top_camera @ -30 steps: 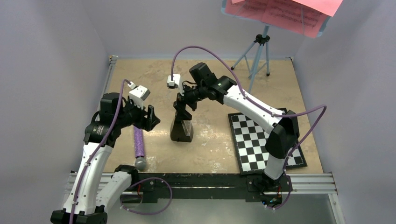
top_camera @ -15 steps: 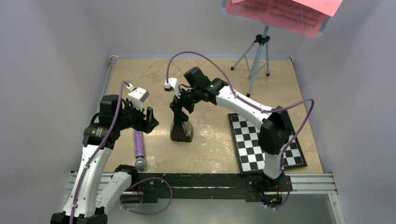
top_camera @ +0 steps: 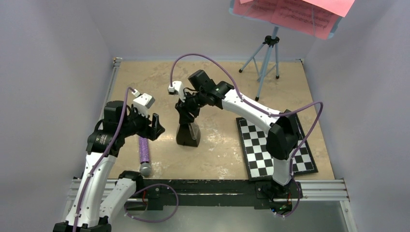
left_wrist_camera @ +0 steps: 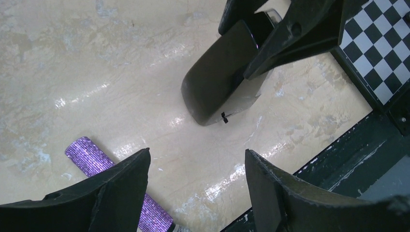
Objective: Pack up the instrument practice props
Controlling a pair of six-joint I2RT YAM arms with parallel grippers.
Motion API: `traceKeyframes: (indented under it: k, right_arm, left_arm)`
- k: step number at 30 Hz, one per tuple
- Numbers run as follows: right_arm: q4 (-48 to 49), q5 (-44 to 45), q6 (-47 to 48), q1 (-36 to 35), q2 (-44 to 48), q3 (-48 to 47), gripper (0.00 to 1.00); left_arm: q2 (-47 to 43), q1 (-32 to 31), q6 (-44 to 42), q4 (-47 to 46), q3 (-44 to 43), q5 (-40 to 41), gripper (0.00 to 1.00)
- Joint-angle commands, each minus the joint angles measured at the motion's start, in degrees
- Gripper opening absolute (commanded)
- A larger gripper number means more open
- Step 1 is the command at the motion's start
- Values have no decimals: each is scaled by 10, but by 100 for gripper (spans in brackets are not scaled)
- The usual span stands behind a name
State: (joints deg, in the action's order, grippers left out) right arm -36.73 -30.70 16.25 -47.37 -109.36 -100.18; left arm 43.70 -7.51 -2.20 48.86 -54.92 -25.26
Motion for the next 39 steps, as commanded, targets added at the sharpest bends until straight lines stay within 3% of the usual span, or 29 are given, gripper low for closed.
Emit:
traceKeyframes:
  k: [1, 3, 7, 11, 16, 21, 26, 30, 39]
  right_arm:
    - [-2, 18, -50, 31, 3, -13, 11]
    - [8, 17, -80, 52, 5, -4, 0]
    - [29, 25, -172, 106, 9, 25, 0]
    - [48, 22, -264, 150, 14, 54, 0]
    - [71, 15, -384, 189, 8, 83, 0]
    - [71, 17, -448, 207, 4, 93, 0]
    - [72, 17, -492, 220, 2, 110, 0]
    - [75, 10, -499, 226, 8, 126, 0]
    - [98, 49, -502, 233, 50, 150, 0]
  left_arm:
    - [-9, 3, -10, -24, 32, -40, 75]
    - [-9, 1, -19, -35, 44, -67, 75]
    - [24, -9, -36, -43, 44, -99, 78]
    - [77, -40, -37, -45, 32, -93, 93]
    - [126, -104, -42, -78, 24, -76, 94]
    - [178, -128, -52, -129, 19, -35, 93]
    - [228, -151, -100, -258, 50, -10, 95]
    - [271, -155, -152, -310, 57, -17, 98]
    - [298, -154, -281, -299, 73, -76, 99]
